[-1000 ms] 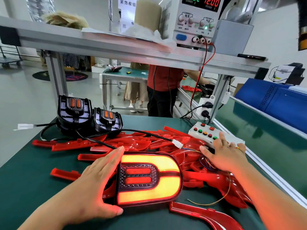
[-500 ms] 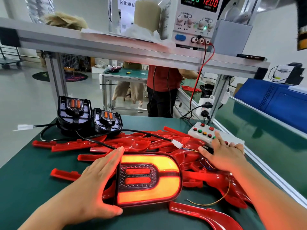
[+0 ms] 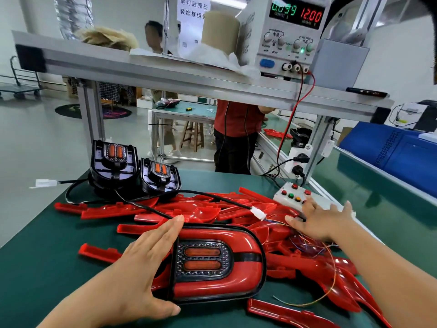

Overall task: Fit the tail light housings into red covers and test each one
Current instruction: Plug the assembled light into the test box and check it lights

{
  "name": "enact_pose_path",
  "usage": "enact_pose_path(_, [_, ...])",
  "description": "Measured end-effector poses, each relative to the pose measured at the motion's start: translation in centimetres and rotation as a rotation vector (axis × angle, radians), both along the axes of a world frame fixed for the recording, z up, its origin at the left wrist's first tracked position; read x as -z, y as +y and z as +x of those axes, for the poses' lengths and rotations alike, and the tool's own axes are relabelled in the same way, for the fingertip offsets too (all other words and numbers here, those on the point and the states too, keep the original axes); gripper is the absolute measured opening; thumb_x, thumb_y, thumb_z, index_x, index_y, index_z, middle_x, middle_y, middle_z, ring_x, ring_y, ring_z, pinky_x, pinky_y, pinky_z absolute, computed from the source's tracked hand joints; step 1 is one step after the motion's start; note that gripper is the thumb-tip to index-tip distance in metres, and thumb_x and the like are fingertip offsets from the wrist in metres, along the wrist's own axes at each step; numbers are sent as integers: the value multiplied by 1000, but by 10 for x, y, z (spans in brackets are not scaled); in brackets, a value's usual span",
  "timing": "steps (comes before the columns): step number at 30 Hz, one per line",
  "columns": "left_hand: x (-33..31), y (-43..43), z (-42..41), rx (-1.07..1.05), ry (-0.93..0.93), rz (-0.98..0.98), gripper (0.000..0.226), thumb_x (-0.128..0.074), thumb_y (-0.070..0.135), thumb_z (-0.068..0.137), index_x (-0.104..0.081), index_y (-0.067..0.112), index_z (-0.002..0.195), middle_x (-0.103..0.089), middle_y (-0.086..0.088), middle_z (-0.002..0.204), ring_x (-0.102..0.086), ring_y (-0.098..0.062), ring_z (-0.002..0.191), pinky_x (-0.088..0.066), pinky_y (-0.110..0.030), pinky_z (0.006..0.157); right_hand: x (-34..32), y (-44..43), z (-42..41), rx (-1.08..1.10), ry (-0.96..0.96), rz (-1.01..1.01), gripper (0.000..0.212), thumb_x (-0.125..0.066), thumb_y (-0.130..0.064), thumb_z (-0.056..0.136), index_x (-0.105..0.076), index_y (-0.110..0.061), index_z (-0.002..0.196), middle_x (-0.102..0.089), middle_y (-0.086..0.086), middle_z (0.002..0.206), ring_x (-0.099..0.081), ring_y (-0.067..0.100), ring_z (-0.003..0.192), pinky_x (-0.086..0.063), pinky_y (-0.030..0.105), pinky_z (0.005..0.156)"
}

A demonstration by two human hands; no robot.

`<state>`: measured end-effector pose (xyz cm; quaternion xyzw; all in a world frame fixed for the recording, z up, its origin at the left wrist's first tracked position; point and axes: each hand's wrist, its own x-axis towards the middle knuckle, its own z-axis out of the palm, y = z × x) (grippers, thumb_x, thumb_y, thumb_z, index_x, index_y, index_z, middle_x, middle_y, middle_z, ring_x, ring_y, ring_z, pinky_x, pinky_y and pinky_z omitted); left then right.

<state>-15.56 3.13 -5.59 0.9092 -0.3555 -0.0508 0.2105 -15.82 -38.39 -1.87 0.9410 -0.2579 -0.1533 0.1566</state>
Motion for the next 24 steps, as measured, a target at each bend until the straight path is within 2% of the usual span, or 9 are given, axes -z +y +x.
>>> enact_pose_path(2, [0,1,0,5,0,-5,134,-70,76,53,40,62,128,37,50,134,23,12,137,-5,-29,118,4,0,2,-52,-32,42,91,-7,-82,84,-3,-26,156,5,-9,164,6,27,151,11,63,113])
enact_pose_path(6, [-1,2,-1,5,0,-18,134,-71,73,54,38,61,130,34,50,136,27,26,126,-8,-34,120,10,-2,5,-121,-60,69,85,-8,-75,89,-8,-22,156,7,-8,164,20,14,148,15,57,114])
enact_pose_path(12, [2,3,2,11,-26,-18,135,-71,76,52,36,58,134,31,47,140,20,18,137,-11,-38,122,9,-1,10,-187,-16,-50,89,-3,-76,87,-9,-19,156,-1,-6,164,17,13,148,17,55,113])
enact_pose_path(17, [1,3,0,14,-28,-21,136,-71,76,53,36,58,134,33,50,137,24,24,131,-9,-30,118,8,-1,13,-183,2,-46,90,-3,-76,87,-10,-19,155,-1,-4,164,15,14,149,17,54,114])
enact_pose_path(20, [0,3,0,7,-15,-19,135,-72,74,54,35,59,134,33,50,137,24,25,130,-8,-31,119,8,-2,13,-180,-9,-31,89,-4,-76,87,-10,-19,155,-1,-3,164,14,13,149,17,54,113])
enact_pose_path(24, [0,2,-1,6,-14,-10,135,-72,74,53,36,59,133,34,51,135,24,27,128,-9,-30,118,7,-1,15,-174,-53,20,84,-9,-77,88,-19,-24,152,-9,-1,164,1,14,151,14,54,114])
